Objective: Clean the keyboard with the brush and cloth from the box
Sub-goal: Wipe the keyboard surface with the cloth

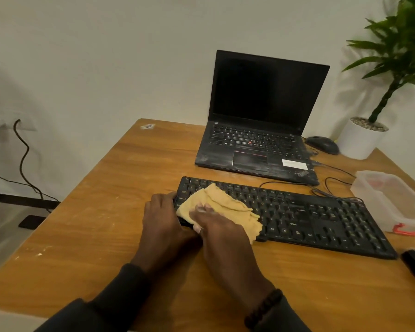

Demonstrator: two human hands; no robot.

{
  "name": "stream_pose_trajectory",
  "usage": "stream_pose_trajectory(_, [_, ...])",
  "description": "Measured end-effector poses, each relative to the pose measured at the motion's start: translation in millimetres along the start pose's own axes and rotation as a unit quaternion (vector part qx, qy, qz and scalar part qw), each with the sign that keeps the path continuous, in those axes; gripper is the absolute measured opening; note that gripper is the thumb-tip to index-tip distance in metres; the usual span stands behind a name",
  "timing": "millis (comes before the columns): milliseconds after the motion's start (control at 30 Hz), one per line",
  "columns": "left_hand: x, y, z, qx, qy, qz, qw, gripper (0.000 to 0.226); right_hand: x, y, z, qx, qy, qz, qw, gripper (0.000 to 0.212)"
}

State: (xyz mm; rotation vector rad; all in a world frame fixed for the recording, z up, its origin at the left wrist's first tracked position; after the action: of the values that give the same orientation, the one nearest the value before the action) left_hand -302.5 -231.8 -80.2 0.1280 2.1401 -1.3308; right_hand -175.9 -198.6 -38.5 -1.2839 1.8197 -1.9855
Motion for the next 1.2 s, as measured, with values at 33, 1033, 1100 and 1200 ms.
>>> stream_pose_trajectory(33, [-0.2,0.3,0.7,0.005,-0.003,-0.004,1.0,0.124,1.0,-7.3,5.4,0.007,0.008,-0.014,1.0,0.038])
stream_pose_trajectory(1033, [5.4,-23.5,16.9,-0.083,-0.024,0.114,0.99,0.05,19.0,16.9,-35.3,0.022,-0.053,0.044,0.997,0.051])
stream_pose_trajectory(1100, [6.8,-22.2,18.3,-0.085,-0.03,0.125,0.988,0.049,12.1,0.7,-38.4,0.041,-0.015,-0.028,0.999,0.036])
stream_pose_trajectory(1200, [11.6,-21.1,21.2,-0.105,-0.05,0.139,0.984,0.047,-9.2,-34.5,-73.3,-0.005,0.095,-0.191,0.977,0.027])
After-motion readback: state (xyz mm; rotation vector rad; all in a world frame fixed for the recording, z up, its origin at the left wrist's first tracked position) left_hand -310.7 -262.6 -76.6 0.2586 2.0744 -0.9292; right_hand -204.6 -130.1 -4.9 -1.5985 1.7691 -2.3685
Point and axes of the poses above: each hand's wrist, its own z-axis away from the middle knuckle, its own y-axis out of the palm, x = y × z, the point moved 7 cm from there along -z, towards the middle knuckle, and after that the axes turned 11 degrees about y, right-handed, at the moved point
